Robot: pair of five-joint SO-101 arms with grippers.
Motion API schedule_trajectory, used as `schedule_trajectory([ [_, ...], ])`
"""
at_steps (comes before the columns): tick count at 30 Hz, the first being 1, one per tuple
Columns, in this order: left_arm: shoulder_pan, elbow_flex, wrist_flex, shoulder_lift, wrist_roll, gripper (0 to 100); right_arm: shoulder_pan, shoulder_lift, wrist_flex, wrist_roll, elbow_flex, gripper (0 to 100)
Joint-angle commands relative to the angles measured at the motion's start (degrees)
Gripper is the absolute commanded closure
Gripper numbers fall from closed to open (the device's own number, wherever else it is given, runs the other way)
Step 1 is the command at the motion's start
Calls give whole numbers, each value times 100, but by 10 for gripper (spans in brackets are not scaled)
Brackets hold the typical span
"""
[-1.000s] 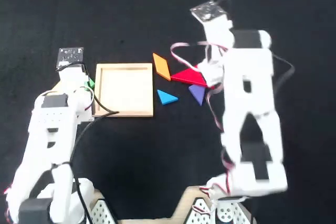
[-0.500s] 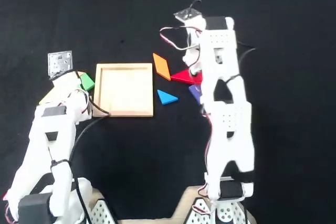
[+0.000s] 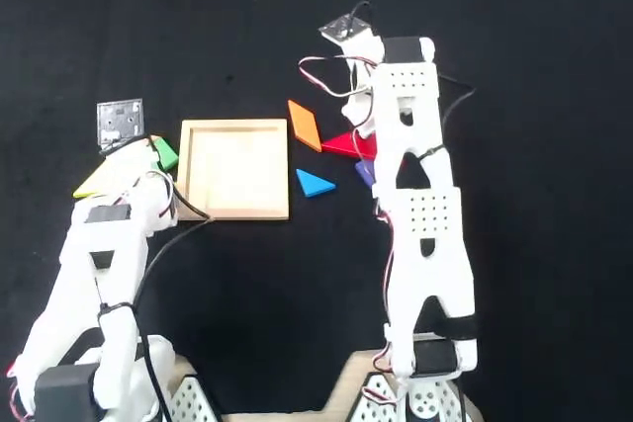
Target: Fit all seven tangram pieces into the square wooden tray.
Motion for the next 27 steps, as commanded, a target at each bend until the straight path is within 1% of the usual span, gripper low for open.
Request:
schedule_trajectory([
  [1,92,-40,-114,0,26,881,-9,-154,211,211,145,722],
  [4,92,-40,-123,0,26,881,-88,-426,211,510,699,723],
  [13,92,-40,-123,0,18,881,-334,-1947,211,888,2422,723],
  [18,92,-40,-123,0,18,881,-475,-2598,167,1415,3574,723],
  [27,92,-22,-123,0,18,881,-176,-2141,-281,1521,3626,723],
])
